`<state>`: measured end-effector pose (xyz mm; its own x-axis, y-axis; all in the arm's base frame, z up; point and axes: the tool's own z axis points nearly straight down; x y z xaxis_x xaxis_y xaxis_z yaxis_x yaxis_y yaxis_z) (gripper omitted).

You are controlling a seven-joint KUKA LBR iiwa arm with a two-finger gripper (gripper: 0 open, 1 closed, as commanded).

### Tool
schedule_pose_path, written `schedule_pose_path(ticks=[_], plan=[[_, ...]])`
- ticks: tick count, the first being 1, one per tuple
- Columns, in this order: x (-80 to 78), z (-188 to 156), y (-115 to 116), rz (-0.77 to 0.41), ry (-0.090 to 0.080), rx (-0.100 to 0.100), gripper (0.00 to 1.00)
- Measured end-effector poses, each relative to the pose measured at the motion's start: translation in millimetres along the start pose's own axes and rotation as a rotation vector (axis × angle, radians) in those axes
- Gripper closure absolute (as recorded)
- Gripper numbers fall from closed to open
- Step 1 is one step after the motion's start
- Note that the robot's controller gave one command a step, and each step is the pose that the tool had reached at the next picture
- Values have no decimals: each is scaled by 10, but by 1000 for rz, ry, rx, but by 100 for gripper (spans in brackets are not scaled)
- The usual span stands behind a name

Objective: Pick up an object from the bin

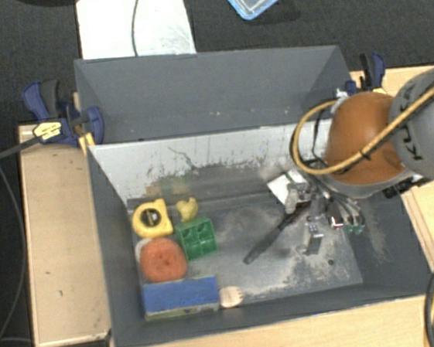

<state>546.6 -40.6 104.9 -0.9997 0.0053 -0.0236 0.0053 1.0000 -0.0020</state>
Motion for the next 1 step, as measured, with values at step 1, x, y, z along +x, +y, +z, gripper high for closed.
schedule_pose_path(ticks=[1], plan=[[-135, 265, 337, -150, -4, 1, 0]])
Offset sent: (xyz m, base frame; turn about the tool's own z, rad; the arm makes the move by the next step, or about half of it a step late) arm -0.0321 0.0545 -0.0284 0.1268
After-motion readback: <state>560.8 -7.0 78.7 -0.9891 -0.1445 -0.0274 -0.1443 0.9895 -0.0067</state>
